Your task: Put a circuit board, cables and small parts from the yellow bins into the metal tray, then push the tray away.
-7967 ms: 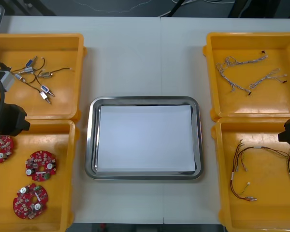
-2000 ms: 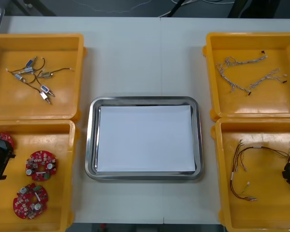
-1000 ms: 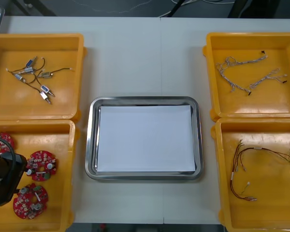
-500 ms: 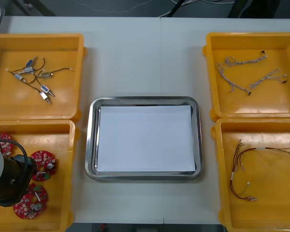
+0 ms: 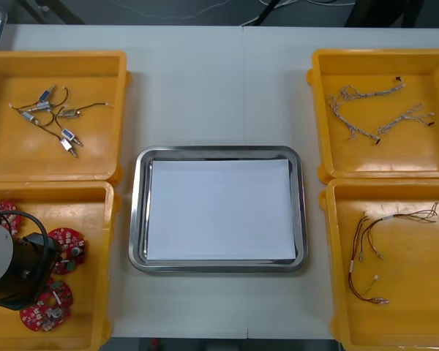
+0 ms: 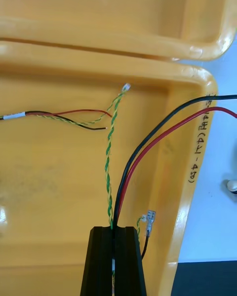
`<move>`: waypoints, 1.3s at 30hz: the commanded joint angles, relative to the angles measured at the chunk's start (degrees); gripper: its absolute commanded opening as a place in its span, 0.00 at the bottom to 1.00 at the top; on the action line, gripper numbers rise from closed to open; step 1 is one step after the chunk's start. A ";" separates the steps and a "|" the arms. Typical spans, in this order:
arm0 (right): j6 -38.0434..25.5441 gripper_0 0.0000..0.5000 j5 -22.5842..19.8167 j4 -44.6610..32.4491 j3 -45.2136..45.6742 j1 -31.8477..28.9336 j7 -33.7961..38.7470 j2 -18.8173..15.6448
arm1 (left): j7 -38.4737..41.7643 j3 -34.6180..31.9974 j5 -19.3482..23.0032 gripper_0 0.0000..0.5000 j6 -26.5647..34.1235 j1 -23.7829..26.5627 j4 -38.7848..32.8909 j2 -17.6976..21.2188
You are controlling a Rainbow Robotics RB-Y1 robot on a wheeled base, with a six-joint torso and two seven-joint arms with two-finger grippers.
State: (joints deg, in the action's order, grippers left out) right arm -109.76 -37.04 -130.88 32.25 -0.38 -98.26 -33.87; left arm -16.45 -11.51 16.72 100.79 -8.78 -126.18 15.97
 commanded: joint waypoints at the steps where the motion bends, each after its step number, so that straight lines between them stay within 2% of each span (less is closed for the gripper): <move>1: -0.24 0.00 -1.10 -3.59 1.15 1.09 0.88 -0.32 | -2.10 0.43 -0.37 1.00 -0.69 -1.95 -0.56 -0.94; 8: -0.24 0.00 -2.77 -7.37 -3.25 1.09 0.97 -2.52 | -2.19 0.35 -0.37 1.00 -0.69 -2.03 -0.56 -0.94; 18: -0.24 0.00 -11.74 -9.39 -5.88 1.53 1.58 -2.70 | -2.71 0.17 -0.28 1.00 -0.69 -4.32 -0.74 -0.94; 27: -0.24 0.00 -12.71 -11.15 -10.54 1.79 3.60 -3.40 | -2.45 0.17 -0.19 1.00 -0.60 -4.14 -0.74 -1.03; 39: -0.24 0.00 -13.58 -12.12 -19.51 5.39 6.59 -3.93 | -1.57 0.17 -0.54 1.00 1.51 -3.09 -0.74 -1.91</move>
State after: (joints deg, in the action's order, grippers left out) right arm -109.79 -49.99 -140.86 15.48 2.74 -94.03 -35.88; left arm -16.45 -11.51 16.72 101.11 -11.22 -126.16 15.85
